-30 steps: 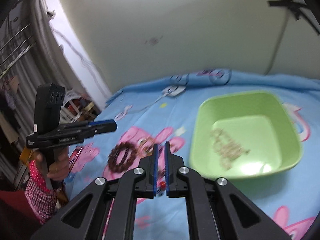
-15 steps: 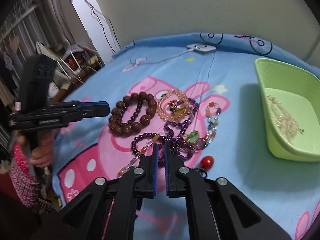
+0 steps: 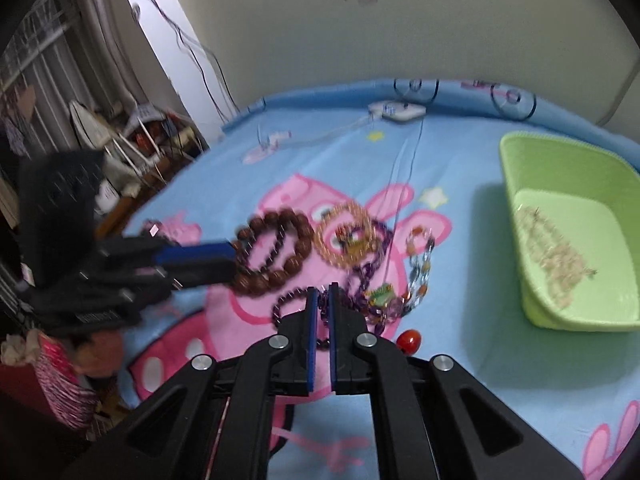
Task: Organize jewelry
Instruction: 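Grasp the purple bead necklace with the left tool and lift it, then lower the purple bead necklace into the green basket and release it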
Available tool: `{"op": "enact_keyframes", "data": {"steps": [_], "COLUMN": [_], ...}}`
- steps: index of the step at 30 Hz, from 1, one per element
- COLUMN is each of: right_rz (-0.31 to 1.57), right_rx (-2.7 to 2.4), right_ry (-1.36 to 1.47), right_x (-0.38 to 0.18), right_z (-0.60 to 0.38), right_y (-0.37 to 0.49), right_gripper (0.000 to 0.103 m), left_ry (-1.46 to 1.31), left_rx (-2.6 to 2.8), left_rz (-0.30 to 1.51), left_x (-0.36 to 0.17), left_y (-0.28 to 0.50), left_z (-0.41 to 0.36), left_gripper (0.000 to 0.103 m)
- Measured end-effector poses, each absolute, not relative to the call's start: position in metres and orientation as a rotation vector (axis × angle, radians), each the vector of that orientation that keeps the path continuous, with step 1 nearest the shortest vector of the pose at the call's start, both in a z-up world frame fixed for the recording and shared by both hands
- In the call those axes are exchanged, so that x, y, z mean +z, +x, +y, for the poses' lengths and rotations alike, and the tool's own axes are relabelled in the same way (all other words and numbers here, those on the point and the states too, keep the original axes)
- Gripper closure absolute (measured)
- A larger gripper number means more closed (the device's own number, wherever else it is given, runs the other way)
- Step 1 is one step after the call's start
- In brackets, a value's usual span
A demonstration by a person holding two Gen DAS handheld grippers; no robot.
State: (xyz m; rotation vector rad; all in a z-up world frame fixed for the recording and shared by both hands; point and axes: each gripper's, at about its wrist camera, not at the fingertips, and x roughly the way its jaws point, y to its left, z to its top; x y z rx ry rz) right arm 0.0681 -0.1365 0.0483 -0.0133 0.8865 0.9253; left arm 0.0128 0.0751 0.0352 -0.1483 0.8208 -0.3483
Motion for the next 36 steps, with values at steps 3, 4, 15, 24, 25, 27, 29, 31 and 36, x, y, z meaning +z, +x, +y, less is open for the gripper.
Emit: {"op": "enact_keyframes", "data": {"steps": [3,4,15,24,25,27,29,31,36], "right_rz": [0.829,0.799,0.571,0.480,0.462,0.440,0.409,0.376,0.349], "right_rx": [0.938,0.942,0.967,0.964,0.959,0.952,0.938,0.920,0.888], "right_ry": [0.032,0.050,0.196,0.214,0.214,0.216,0.222,0.233,0.259], "right_x": [0.070,0.079,0.167,0.208,0.214,0.220,0.229,0.236,0.240], "right_z": [-0.147,-0.151,-0.193,-0.220,-0.224,-0.229,-0.238,-0.248,-0.267], "right_y": [0.064,0.063,0.061,0.058,0.057,0.055,0.054,0.055,0.064], "right_gripper": [0.103,0.103,0.103,0.103,0.103,0.103,0.103,0.103,0.103], "left_ry": [-0.113,-0.095,0.030,0.064,0.070,0.077,0.081,0.081,0.077], "left_rx": [-0.363,-0.378,-0.479,-0.487,-0.490,-0.515,-0.561,-0.580,-0.589], "left_rz": [0.778,0.760,0.644,0.543,0.541,0.546,0.573,0.582,0.577], "left_x": [0.042,0.045,0.079,0.113,0.114,0.115,0.112,0.109,0.116], "left_y": [0.010,0.009,0.018,0.042,0.044,0.048,0.052,0.054,0.061], "left_z": [0.061,0.055,-0.003,-0.034,-0.037,-0.043,-0.050,-0.054,-0.060], "left_gripper": [0.054,0.053,0.050,0.050,0.050,0.067,0.084,0.094,0.098]}}
